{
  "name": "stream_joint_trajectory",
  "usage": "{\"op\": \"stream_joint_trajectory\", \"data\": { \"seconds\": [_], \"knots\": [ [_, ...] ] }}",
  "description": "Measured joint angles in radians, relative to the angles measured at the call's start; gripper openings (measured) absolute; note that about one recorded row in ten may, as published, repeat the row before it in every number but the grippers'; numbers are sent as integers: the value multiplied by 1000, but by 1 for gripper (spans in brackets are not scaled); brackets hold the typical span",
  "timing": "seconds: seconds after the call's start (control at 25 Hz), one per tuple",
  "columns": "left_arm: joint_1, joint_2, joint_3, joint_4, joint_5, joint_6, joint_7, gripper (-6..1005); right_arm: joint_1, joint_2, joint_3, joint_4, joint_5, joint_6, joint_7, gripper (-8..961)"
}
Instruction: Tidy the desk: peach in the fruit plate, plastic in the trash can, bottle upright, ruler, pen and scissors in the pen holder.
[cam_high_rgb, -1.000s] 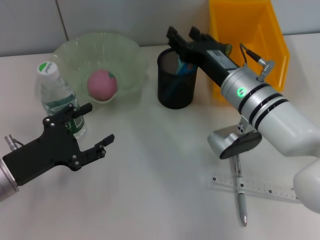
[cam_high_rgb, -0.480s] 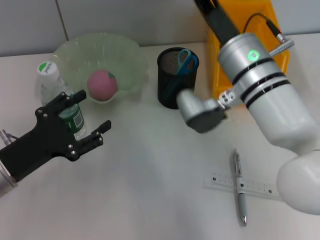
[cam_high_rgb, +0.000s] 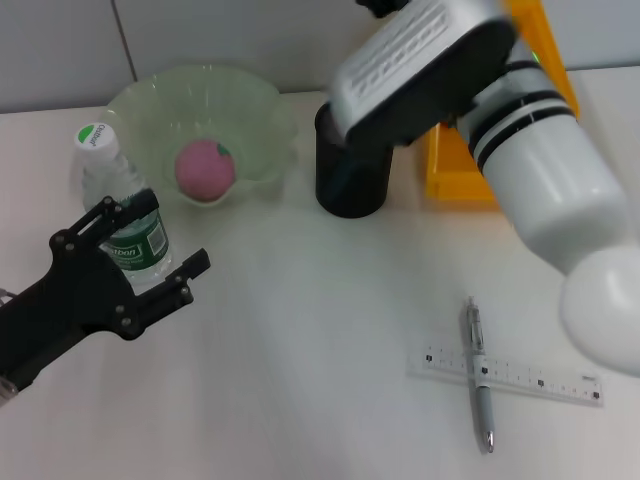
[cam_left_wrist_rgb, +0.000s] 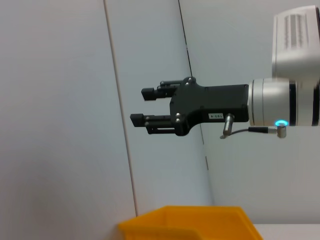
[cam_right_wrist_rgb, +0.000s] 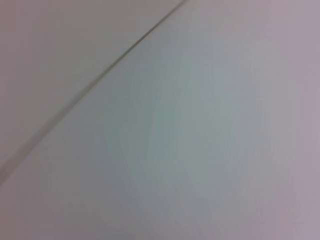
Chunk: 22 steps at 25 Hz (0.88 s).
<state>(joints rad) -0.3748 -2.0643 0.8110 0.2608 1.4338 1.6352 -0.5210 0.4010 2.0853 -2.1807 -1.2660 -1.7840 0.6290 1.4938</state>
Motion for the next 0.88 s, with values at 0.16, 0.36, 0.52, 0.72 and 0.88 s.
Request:
{"op": "stream_joint_trajectory", "data": {
  "seconds": [0.16, 0.36, 0.52, 0.72, 0.88],
  "knots": [
    [18, 1, -2, 1, -10, 2, -52, 800, -50, -2, 101, -104, 5, -247, 299, 625],
    [35, 5, 11, 29, -3, 5, -124, 800, -106, -3, 280, -218, 6, -716, 562, 625],
    [46, 9, 26, 69, 63, 9, -204, 800, -132, -4, 448, -270, 103, -1119, 586, 624],
    [30, 11, 31, 81, 152, 14, -250, 800, -142, -12, 680, -269, 212, -1552, 574, 623],
    [14, 5, 35, 108, 219, 37, -287, 800, -159, -19, 824, -246, 215, -1777, 506, 622]
  ]
}}
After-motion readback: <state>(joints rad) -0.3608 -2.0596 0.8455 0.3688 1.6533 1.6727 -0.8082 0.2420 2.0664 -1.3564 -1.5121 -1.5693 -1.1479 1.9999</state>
